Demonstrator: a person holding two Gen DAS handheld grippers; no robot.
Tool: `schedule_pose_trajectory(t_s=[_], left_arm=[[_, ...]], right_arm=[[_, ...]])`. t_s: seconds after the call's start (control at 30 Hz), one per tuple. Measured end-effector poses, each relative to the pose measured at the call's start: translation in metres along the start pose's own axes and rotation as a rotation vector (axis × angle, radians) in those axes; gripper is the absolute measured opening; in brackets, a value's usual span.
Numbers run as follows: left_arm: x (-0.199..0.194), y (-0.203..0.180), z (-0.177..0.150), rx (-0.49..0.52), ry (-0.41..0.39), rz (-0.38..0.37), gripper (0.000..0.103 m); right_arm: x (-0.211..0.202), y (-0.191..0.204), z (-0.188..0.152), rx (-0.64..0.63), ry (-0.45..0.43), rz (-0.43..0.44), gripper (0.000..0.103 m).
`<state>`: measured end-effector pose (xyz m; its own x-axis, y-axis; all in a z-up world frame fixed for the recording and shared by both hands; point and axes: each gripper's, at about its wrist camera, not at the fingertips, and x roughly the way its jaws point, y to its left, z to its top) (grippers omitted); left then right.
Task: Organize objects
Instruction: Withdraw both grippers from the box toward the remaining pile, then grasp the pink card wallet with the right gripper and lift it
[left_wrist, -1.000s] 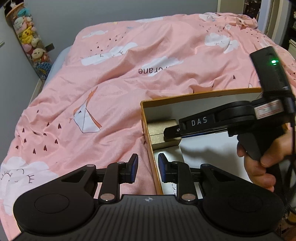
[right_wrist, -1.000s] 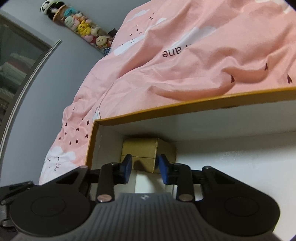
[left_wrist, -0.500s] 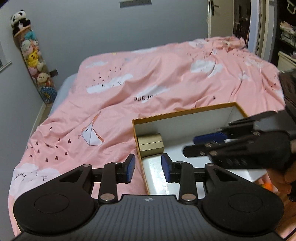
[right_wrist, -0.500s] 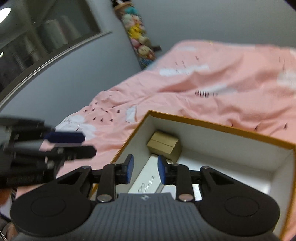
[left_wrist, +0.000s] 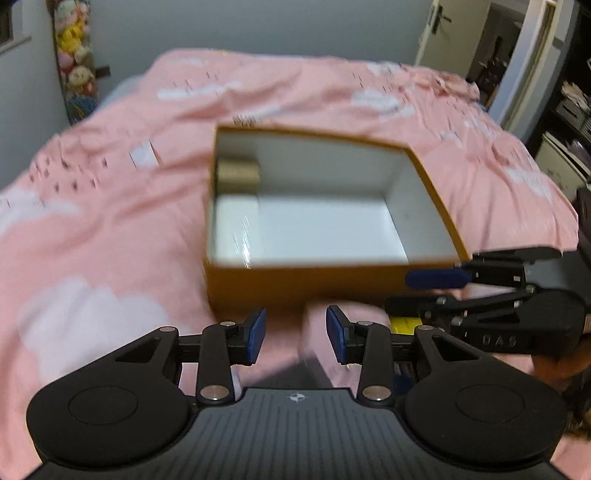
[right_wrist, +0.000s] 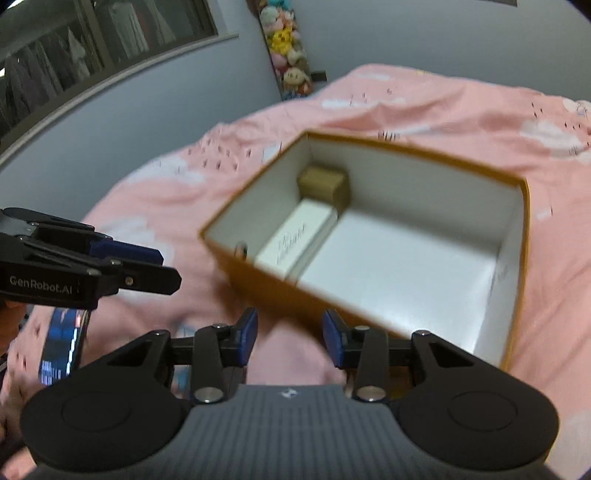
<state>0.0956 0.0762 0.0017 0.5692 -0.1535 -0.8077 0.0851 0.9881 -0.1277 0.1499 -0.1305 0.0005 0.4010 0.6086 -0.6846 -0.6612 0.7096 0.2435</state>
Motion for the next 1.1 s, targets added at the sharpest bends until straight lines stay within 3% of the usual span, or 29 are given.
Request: schedule_pose_trajectory(t_s=[0.17, 0.5, 0.63, 0.73, 0.87, 1.1], left_arm=[[-0.007, -0.013, -0.034, 0.067, 0.079, -0.041, 0.044], [0.006, -0.035, -0.082, 0.156, 0.246, 0.028, 0.045], [0.014, -0.043, -0.088, 0.188, 0.213, 0.071, 0.044], [0.019, -0.045, -0.087, 0.174, 0.18, 0.093, 0.033], [0.021, -0.042, -0.086, 0.149, 0.145, 0.108, 0.032], [0.021, -0.032, -0.084, 0.107, 0.136, 0.095, 0.032]], right_arm=[[-0.011, 0.016, -0.026, -0.055, 0.067, 0.066, 0.04], [-0.017, 0.051, -0.057, -0.252, 0.19, 0.164, 0.04], [-0.017, 0.06, -0.064, -0.326, 0.217, 0.181, 0.04], [-0.013, 0.065, -0.068, -0.365, 0.236, 0.179, 0.04], [-0.006, 0.073, -0.065, -0.459, 0.214, 0.118, 0.039], [0.018, 0.079, -0.053, -0.598, 0.239, 0.102, 0.04]])
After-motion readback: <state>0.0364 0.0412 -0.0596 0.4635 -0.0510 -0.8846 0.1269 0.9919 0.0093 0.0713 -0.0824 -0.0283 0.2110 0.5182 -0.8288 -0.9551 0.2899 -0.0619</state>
